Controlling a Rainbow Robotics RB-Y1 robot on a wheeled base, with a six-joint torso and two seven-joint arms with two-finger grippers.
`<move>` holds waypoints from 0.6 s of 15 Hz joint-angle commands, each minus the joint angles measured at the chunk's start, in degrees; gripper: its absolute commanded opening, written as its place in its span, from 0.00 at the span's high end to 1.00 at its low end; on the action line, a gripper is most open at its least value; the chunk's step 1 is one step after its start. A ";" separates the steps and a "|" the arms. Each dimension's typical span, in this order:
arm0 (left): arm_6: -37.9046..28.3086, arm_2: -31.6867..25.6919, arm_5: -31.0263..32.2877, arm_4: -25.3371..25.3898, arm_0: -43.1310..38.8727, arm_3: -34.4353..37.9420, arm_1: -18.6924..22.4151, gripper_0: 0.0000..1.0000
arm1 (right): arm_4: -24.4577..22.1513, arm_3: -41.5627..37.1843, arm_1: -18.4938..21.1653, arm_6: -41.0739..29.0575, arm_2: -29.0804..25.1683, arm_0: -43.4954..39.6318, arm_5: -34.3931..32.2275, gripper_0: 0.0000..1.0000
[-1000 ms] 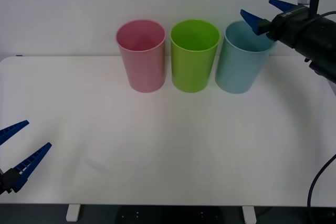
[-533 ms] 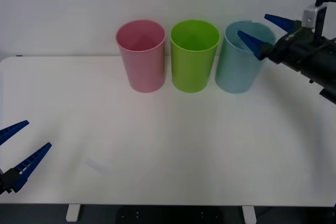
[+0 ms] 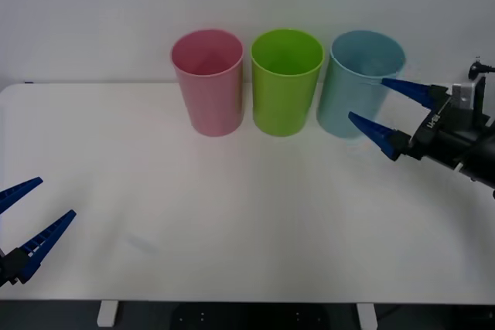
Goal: Grasp the object on the table and drop it into the matching bin: aluminum can to the light blue bin, PET bottle to the pink bin.
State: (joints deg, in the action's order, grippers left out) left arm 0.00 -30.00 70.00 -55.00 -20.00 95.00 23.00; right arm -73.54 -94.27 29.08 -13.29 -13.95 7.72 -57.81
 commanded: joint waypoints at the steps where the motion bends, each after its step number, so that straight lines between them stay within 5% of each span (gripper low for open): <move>1: 0.00 0.00 0.00 0.00 0.00 0.00 0.00 0.00 | 1.74 -0.12 0.01 4.06 -1.34 -3.58 -4.50 0.00; 9: 0.00 0.00 0.00 0.00 0.00 0.00 0.00 0.00 | 4.02 -3.55 0.01 16.46 -3.28 -15.80 -9.33 0.00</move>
State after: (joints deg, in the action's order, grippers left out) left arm 0.00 -30.00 70.00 -55.00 -20.00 95.00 23.00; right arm -69.59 -96.95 29.09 2.94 -17.16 -6.90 -67.21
